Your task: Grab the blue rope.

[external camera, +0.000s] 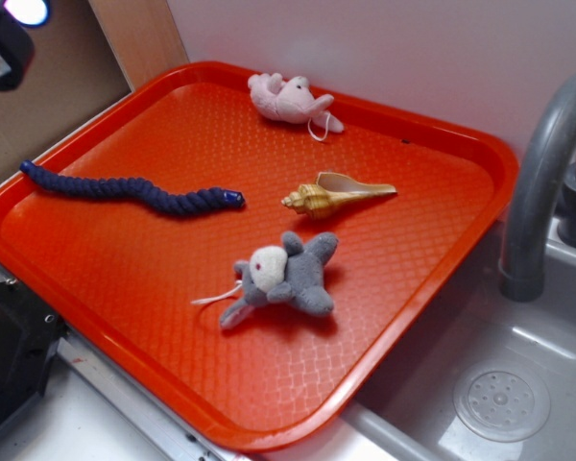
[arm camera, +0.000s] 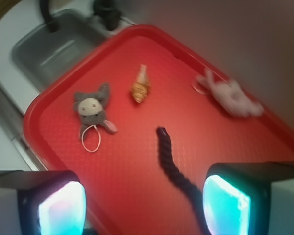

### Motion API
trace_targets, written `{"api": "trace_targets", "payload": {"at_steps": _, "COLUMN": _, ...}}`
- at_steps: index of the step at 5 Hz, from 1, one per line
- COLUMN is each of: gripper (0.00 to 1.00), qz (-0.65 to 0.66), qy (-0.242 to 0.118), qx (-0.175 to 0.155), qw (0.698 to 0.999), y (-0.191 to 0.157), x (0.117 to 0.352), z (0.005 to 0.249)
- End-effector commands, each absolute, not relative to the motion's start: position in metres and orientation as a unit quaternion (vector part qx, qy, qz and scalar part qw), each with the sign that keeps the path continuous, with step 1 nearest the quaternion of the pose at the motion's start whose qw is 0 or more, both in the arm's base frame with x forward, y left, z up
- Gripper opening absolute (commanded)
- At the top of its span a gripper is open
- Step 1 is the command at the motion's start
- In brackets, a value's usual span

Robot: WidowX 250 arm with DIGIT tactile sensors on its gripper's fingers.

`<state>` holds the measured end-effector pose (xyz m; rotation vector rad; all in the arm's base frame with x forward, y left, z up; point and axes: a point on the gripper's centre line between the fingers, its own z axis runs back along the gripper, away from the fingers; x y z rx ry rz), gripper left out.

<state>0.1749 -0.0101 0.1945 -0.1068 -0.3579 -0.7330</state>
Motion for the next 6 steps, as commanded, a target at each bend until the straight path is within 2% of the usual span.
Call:
{"api": "trace_targets", "payload": {"at_steps": 1, "gripper": 1.0, "qz": -0.46, "qy": -0.16, "qx": -0.016, "qw": 0.873, "y": -0.005, "x": 0.197, "z": 0.165}}
{"api": "trace_targets", "payload": {"at_steps": 2, "gripper": 1.0, "qz": -0.464, "qy": -0.147, "qx": 0.0, "qw": 0.873, "y": 0.001, "x": 0.213, "z": 0.148}}
{"api": "trace_targets", "payload": {"at_steps": 4, "gripper": 1.0, "qz": -0.498, "qy": -0.101, "qx": 0.009, "qw": 0.861, "y": -0.012, "x": 0.207, "z": 0.105}}
{"api": "trace_targets", "payload": {"at_steps": 6, "gripper": 1.0, "qz": -0.482, "qy": -0.046, "qx": 0.015, "qw": 0.875, "y": 0.002, "x": 0.212, "z": 0.059}}
